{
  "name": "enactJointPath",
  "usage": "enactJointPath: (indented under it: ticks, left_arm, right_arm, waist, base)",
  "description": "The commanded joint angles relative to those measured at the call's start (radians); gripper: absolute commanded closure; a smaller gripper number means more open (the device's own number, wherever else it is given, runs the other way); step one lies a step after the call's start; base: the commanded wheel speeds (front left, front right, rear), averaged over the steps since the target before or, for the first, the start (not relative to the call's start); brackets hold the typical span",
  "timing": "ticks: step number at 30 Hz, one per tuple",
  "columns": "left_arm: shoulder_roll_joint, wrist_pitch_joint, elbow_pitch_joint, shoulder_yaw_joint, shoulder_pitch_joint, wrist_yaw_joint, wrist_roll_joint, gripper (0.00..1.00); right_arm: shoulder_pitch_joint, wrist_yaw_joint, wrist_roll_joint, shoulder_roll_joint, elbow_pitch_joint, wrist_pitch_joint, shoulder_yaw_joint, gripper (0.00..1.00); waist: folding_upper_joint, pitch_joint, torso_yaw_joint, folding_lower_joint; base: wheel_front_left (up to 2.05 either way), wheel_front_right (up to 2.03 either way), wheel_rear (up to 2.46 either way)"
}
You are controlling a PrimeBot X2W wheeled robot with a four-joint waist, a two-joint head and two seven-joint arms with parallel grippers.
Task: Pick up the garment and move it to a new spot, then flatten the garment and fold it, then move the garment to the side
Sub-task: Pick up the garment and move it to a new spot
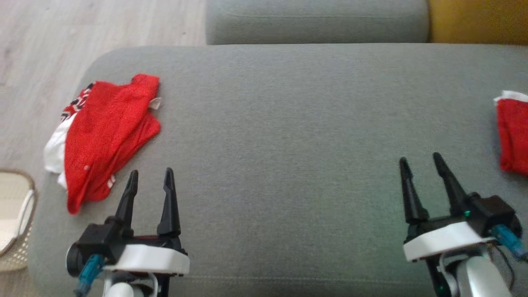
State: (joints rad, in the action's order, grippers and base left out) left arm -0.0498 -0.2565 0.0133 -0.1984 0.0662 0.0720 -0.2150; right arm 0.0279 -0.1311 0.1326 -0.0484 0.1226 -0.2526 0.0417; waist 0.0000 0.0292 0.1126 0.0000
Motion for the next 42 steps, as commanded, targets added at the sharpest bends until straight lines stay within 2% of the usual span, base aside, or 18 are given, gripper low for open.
enactJointPath:
  ticks: [1, 7, 14, 19, 34, 39, 42]
  left_arm:
    - [0.0, -0.005, 0.041, 0.041, -0.049, 0.006, 0.0, 0.0]
    - [0.0, -0.005, 0.057, 0.063, -0.057, 0.012, -0.018, 0.0]
    - [0.0, -0.005, 0.063, 0.08, -0.044, 0.01, -0.014, 0.0]
    - [0.0, -0.005, 0.068, 0.097, -0.035, 0.014, -0.014, 0.0]
    - [0.0, -0.005, 0.071, 0.093, -0.033, 0.019, -0.014, 0.0]
    - [0.0, -0.005, 0.075, 0.134, -0.062, 0.013, -0.022, 0.0]
    - [0.0, -0.005, 0.059, 0.163, -0.101, -0.009, -0.025, 0.0]
  right_arm:
    - [0.022, 0.0, 0.004, -0.002, -0.033, -0.009, -0.044, 0.0]
    - [0.028, 0.0, -0.005, -0.002, -0.02, -0.009, -0.123, 0.0]
    - [0.026, 0.0, 0.005, -0.002, -0.017, -0.009, -0.124, 0.0]
    - [0.027, 0.0, 0.008, -0.002, -0.015, -0.009, -0.126, 0.0]
    - [0.02, 0.0, 0.021, -0.002, -0.01, -0.009, -0.127, 0.0]
    - [0.043, 0.0, 0.011, -0.002, -0.024, -0.009, -0.129, 0.0]
    - [0.065, 0.0, -0.009, -0.002, -0.038, -0.009, -0.122, 0.0]
  waist:
    - [0.0, 0.004, 0.032, 0.0]
    - [0.0, 0.015, 0.124, 0.0]
    - [0.0, 0.002, 0.235, 0.0]
    - [0.0, 0.004, 0.285, 0.0]
    - [0.0, 0.0, 0.331, 0.0]
    - [0.0, 0.042, 0.314, 0.0]
    - [0.0, 0.089, 0.302, 0.0]
  base:
    - [0.0, 0.0, 0.0]
    - [0.0, 0.0, 0.0]
    - [0.0, 0.0, 0.0]
    - [0.0, 0.0, 0.0]
    - [0.0, 0.0, 0.0]
    - [0.0, 0.0, 0.0]
    - [0.0, 0.0, 0.0]
